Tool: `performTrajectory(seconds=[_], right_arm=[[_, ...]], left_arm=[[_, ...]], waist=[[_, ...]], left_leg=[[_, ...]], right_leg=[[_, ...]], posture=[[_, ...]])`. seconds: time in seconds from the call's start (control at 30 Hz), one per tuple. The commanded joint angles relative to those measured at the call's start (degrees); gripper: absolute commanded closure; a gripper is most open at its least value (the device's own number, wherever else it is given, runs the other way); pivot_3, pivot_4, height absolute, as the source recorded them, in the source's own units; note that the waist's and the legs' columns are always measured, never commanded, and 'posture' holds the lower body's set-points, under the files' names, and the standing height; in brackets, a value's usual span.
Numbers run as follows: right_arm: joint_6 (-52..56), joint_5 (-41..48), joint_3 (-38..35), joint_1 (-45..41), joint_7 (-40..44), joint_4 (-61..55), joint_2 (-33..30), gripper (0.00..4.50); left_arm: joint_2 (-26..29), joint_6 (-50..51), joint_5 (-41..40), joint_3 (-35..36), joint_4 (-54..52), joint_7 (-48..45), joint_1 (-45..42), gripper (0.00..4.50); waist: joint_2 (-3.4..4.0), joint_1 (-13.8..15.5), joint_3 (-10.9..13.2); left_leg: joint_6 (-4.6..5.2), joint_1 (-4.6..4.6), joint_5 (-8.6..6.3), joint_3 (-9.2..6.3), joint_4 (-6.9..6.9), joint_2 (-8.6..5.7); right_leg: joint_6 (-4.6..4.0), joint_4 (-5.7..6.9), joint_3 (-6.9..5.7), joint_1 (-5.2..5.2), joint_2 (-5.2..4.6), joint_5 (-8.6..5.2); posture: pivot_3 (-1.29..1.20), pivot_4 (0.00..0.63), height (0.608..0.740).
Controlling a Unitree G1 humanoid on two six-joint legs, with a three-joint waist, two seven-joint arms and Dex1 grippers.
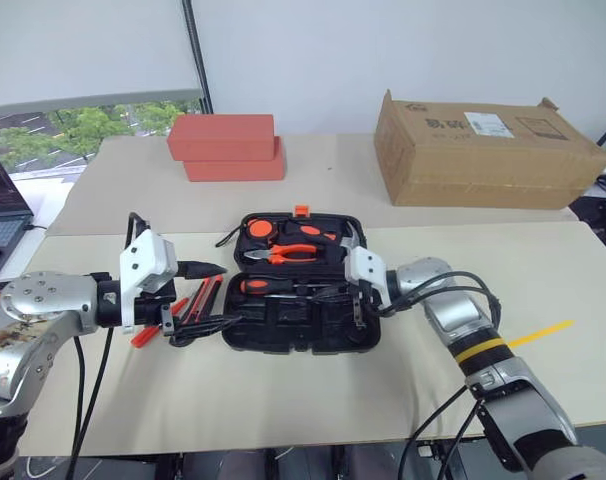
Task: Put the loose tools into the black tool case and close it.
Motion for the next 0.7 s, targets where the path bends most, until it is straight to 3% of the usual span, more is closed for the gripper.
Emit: performTrajectory(seconds=[0.03, 0.2, 0.33, 0.63, 0.7], right_arm=[[1.69, 0.4, -1.11, 0.81, -0.64, 0.11, 0.14, 4.43], [2.56, 8.19, -6.22, 1.29, 1.12, -5.63, 1.52, 4.43], [5.83, 13.34, -9.35, 2.24, 2.01, -10.81, 0.87, 3.36], [8.89, 16.44, -11.48, 4.19, 2.46, -16.54, -2.02, 0.17], [10.43, 17.41, -11.5, 4.62, 2.54, -17.73, -2.62, 0.07]], left_arm=[[-0.63, 0.01, -0.54, 2.29, -0.4, 1.85, 1.49, 0.0], [-5.55, -2.48, 1.23, 7.74, 1.46, 7.3, 7.9, 0.0], [-9.18, -7.19, 4.86, 10.32, 5.1, 10.24, 13.09, 0.0], [-12.63, -16.7, 12.27, 7.96, 19.36, 13.05, 13.05, 0.0], [-13.09, -17.65, 12.57, 8.25, 21.79, 13.28, 12.69, 0.0]], waist=[[0.0, 0.03, 0.0], [0.01, -0.05, 0.01], [0.02, -0.27, 0.02], [0.03, 0.16, 0.02], [0.03, 0.08, 0.02]], left_leg=[[0.0, 0.0, 0.0, 0.0, 0.0, 0.0], [-0.02, -0.1, 0.01, -0.02, -0.01, 0.04], [-0.03, -0.19, 0.01, 0.0, -0.03, 0.06], [0.13, -0.24, -0.15, -0.06, -0.05, 0.04], [0.13, -0.27, -0.16, -0.06, -0.06, 0.05]], right_leg=[[0.0, 0.01, 0.01, 0.0, 0.0, 0.0], [-0.06, 0.04, 0.02, -0.1, 0.0, 0.03], [-0.11, 0.07, 0.05, -0.23, -0.03, 0.04], [-0.13, -0.01, -0.16, -0.21, -0.27, 0.03], [-0.14, -0.02, -0.17, -0.24, -0.4, 0.03]], posture=[[0.0, 0.15, 0.711], [0.0, 0.15, 0.711], [0.0, 0.15, 0.711], [0.0, 0.15, 0.711], [0.0, 0.15, 0.711]])
